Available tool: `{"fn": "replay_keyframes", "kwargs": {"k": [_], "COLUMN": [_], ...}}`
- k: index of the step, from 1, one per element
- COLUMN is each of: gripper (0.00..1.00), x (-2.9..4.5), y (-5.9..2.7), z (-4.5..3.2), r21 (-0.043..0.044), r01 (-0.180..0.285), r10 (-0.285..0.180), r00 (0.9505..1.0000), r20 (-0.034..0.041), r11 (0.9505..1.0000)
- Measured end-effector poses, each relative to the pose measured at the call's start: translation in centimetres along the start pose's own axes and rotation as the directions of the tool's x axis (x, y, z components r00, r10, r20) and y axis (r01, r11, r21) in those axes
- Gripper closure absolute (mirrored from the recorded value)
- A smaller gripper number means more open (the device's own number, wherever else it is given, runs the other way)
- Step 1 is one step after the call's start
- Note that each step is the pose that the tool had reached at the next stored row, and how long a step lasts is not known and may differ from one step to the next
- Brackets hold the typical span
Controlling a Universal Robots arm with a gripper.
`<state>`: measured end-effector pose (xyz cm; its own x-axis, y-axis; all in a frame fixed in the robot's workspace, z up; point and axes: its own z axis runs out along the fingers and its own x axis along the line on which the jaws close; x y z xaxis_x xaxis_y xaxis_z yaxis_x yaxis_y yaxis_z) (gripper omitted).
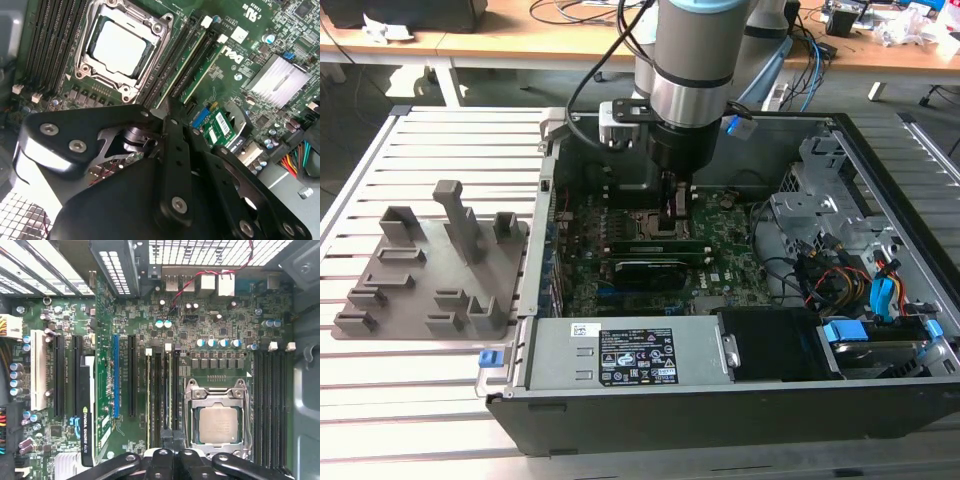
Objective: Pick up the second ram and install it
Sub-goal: 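Insert the second ram into the second slot, then press down the second ram until it locks into place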
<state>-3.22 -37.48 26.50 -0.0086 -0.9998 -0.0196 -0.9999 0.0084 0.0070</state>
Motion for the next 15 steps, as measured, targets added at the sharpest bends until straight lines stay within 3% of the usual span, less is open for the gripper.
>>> {"fn": "replay_keyframes", "kwargs": {"k": [7,8,11,12,15], "gripper": [0.89,0.89,0.89,0.89,0.89], "x": [0.01,-0.01,-0.03,0.0,0.04], "y": [-0.31,-0.76,-4.08,-4.61,-4.92], "z": [-0.05,-0.05,0.25,0.71,2.09], "r21": [-0.0003,-0.0003,-0.0077,-0.0089,-0.009], "r01": [0.0,0.0,0.0,0.0,0.0], "r10": [0.0,0.0,0.0,0.0,0.0], "r00": [1.0,1.0,1.0,1.0,1.0], "r20": [-0.0006,-0.0009,-0.0035,-0.0034,-0.0035], "r11": [1.0,1.0,1.0,1.0,1.0]}}
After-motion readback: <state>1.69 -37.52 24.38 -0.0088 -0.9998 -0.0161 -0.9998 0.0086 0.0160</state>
